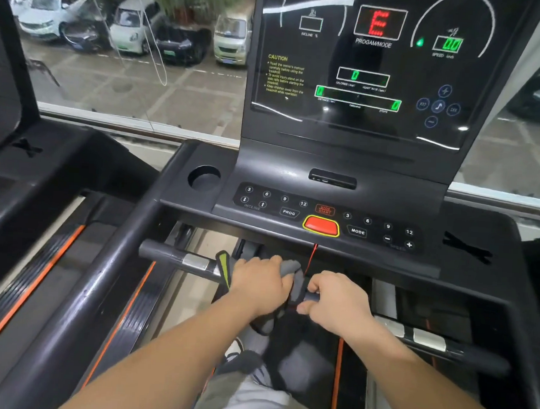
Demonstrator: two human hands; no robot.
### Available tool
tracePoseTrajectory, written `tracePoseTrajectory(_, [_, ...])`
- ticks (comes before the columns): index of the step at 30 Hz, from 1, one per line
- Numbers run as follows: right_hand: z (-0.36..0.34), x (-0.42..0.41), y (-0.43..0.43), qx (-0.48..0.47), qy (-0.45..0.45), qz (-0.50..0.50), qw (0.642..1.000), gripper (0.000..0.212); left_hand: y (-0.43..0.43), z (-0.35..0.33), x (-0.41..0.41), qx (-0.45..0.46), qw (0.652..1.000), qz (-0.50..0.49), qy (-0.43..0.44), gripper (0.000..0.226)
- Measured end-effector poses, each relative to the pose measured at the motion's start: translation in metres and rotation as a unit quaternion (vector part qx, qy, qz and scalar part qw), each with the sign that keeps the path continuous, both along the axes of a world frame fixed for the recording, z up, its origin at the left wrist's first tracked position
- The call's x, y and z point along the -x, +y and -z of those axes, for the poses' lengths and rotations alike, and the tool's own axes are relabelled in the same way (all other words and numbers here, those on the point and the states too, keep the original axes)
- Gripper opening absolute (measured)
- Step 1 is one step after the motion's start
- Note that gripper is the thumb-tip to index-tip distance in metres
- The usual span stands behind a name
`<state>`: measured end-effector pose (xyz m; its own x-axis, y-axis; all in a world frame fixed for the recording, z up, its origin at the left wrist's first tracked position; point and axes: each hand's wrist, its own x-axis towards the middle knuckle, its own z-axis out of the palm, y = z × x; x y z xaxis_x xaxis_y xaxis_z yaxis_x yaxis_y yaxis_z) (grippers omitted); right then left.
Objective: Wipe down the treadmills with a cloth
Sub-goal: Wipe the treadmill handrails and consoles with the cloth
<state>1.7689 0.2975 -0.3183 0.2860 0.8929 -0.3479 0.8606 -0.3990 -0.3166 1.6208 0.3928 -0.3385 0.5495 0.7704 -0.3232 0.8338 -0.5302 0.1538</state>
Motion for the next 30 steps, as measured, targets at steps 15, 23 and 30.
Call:
tracePoseTrajectory(15, [-0.001,0.011,-0.006,-0.019,-0.011,0.0,1.0,0.03,-0.004,0.029,0.072,-0.07,0.976,0.163,-0.126,0.055])
tracePoseTrajectory(23, [-0.001,0.014,-0.009,-0.006,-0.021,0.008,1.0,0.033,0.062,0.006,0.014,0.124,0.989,-0.078,0.031,0.063])
tracePoseTrajectory(30, [-0.005,0.011,-0.005,0.033,-0.038,0.006,0.999,0.028,-0.046,0.04,0.087,-0.079,0.962,0.036,-0.258,0.055])
